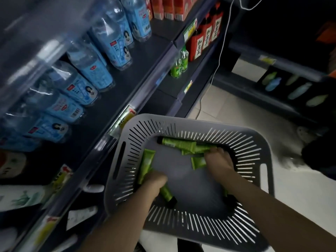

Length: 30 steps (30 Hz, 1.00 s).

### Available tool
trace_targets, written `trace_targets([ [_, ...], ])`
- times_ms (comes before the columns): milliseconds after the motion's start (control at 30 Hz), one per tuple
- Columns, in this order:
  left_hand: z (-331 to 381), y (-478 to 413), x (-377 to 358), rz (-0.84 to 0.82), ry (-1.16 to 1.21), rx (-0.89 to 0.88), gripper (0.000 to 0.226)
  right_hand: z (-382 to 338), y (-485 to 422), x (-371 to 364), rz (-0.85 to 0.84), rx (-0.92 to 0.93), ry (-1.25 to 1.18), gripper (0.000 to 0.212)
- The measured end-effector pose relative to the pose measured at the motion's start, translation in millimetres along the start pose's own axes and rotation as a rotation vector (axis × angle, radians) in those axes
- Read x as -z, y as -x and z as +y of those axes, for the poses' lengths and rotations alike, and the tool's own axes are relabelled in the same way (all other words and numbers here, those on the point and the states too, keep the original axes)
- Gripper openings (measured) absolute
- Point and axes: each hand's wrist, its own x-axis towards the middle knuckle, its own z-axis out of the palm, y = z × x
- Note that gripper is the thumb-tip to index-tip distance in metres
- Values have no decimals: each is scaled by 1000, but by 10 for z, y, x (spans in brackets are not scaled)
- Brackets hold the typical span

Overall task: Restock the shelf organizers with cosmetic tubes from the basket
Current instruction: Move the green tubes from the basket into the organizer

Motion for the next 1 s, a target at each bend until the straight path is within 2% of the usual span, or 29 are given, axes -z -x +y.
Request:
trace_targets([
  [133, -21, -231, -156, 130, 169, 88, 34, -6, -91, -42, -21, 1, 61, 34],
  [200, -30, -336, -202, 157, 333, 148, 29, -23, -128, -64, -23, 11, 71, 35],
  [367, 58, -324, -264, 21, 677, 242, 21, -107, -144, -99, -55, 74, 67, 33],
  [467, 79, -363, -260, -32, 844, 290, 14, -75, -171, -113, -83, 42, -100, 33],
  [567, 121, -303, -231, -88, 876, 298, 17, -12, -170, -22, -81, 37, -374, 35],
  [633, 146, -217, -231, -165, 865, 248, 16, -3, -128, 94, -131, 41, -525, 36],
  [700, 169, -68, -212, -226, 811, 154, 12, -1, -58, 192, -195, 40, -693, 29],
  [767, 173, 49, -168, -222, 721, 29, 6, -18, 41, 312, -231, 48, -875, 26],
  [867, 169, 287, 17, -154, 589, -185, 16, -46, 223, 544, -174, 103, -993, 28],
  [967, 130, 579, 274, -154, 524, -333, 22, -135, 411, 791, -119, 174, -1076, 8],
  [1000, 120, 688, 370, -140, 512, -374, 19, -171, 475, 876, -119, 191, -1107, 13],
])
